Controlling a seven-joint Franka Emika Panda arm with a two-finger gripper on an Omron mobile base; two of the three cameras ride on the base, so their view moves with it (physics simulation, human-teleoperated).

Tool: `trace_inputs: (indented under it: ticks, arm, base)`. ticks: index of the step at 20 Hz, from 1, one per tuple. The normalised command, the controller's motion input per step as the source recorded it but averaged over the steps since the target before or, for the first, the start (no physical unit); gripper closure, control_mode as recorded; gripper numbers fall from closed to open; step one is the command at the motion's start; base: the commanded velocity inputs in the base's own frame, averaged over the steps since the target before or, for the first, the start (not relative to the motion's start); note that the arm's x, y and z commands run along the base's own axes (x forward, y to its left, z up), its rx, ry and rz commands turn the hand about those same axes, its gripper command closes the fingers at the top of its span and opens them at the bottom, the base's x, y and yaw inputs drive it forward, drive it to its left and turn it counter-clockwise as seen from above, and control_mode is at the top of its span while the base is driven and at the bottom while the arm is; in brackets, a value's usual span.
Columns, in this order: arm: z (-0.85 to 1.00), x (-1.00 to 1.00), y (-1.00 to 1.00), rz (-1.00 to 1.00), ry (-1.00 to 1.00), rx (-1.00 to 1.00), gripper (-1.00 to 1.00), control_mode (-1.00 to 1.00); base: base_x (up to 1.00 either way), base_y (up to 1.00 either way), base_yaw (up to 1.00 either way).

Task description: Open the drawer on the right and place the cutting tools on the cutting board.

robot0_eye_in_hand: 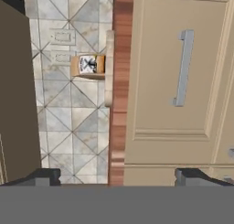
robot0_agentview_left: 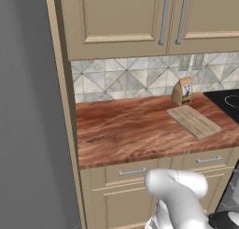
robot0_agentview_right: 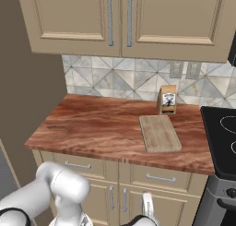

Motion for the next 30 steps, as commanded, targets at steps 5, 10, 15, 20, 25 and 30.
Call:
trace_inputs:
  ticks: [5, 10, 15, 20, 25, 30]
  arm:
    - [-0.19, 0.26, -0.32, 0.07, -0.07, 0.00, -1.00, -1.00]
    - [-0.20, 0.26, -0.34, 0.09, -0.06, 0.00, -1.00, -1.00]
    - [-0.23, 0.25, -0.26, 0.07, -0.05, 0.00, -1.00, -1.00]
    - [-0.22, 0.38, -0.16, 0.04, 0.00, 0.00, -1.00, -1.00]
    - [-0.28, 0.46, -0.06, 0.02, 0.00, 0.00, -1.00, -1.00]
    - [-0.31, 0.49, 0.00, 0.00, 0.00, 0.00, -1.00, -1.00]
  base:
    - [0.00, 0.00, 0.00]
    - [0.00, 0.00, 0.00]
    - [0.00, 0.00, 0.00]
    - [0.00, 0.00, 0.00]
    - [0.00, 0.00, 0.00]
    - [0.00, 0.00, 0.00]
